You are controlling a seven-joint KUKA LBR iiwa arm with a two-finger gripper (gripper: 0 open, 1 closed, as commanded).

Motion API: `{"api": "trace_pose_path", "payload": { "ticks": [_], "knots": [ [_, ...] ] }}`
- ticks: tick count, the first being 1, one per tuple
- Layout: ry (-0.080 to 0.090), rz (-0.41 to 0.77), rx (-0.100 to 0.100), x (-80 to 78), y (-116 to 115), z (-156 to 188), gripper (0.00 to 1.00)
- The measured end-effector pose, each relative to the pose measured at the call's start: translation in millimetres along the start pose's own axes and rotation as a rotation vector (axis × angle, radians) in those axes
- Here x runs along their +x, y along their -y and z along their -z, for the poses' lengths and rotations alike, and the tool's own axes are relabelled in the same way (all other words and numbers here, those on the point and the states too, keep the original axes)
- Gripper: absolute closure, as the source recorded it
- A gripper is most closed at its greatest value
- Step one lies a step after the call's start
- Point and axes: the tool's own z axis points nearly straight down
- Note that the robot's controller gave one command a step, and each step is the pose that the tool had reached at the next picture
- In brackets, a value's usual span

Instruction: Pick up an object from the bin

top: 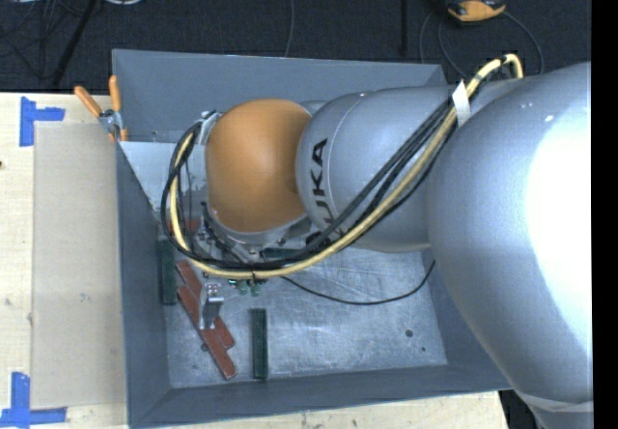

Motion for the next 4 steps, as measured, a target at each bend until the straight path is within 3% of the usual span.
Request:
{"api": "trace_pose_path", "payload": {
  "ticks": [1,2,3,4],
  "knots": [
    [0.007,-0.004,-0.002,-2.2,0.8,4.5,0.0],
    [0.002,-0.03,-0.006,27.0,44.0,-61.8,1.0],
    [0.002,-0.03,-0.007,27.0,44.1,-61.8,1.0],
    [0.005,-0.037,-0.001,23.5,50.8,-22.2,1.0]
  ]
}}
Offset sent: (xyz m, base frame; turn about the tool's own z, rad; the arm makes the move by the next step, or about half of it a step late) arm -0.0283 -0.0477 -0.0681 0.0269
